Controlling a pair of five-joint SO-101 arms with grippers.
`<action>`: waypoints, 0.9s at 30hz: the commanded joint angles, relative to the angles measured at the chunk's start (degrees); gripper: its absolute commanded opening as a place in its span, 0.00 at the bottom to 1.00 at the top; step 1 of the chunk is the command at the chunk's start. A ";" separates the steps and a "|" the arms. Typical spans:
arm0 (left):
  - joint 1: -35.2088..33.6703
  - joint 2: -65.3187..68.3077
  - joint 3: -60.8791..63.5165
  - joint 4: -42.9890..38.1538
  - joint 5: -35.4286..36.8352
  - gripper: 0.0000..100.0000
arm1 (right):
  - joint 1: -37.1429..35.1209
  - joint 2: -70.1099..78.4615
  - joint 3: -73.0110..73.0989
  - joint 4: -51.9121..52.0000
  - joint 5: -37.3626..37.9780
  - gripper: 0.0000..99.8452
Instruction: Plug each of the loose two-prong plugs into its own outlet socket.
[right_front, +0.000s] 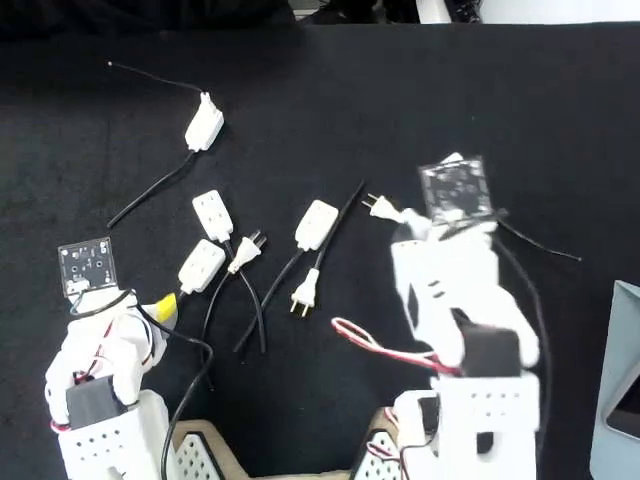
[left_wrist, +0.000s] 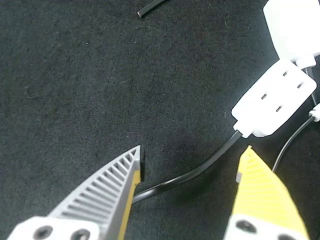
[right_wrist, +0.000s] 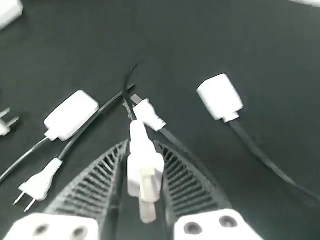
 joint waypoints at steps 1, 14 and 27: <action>-0.13 -0.53 -0.22 0.09 -0.35 0.30 | -3.60 5.58 0.66 -1.41 -0.79 0.01; -0.13 -0.53 -0.22 0.09 -0.35 0.30 | -5.54 25.80 2.77 -0.79 4.48 0.01; -0.04 -0.53 -0.13 0.09 -0.35 0.30 | -5.71 53.14 -6.11 -0.79 10.29 0.02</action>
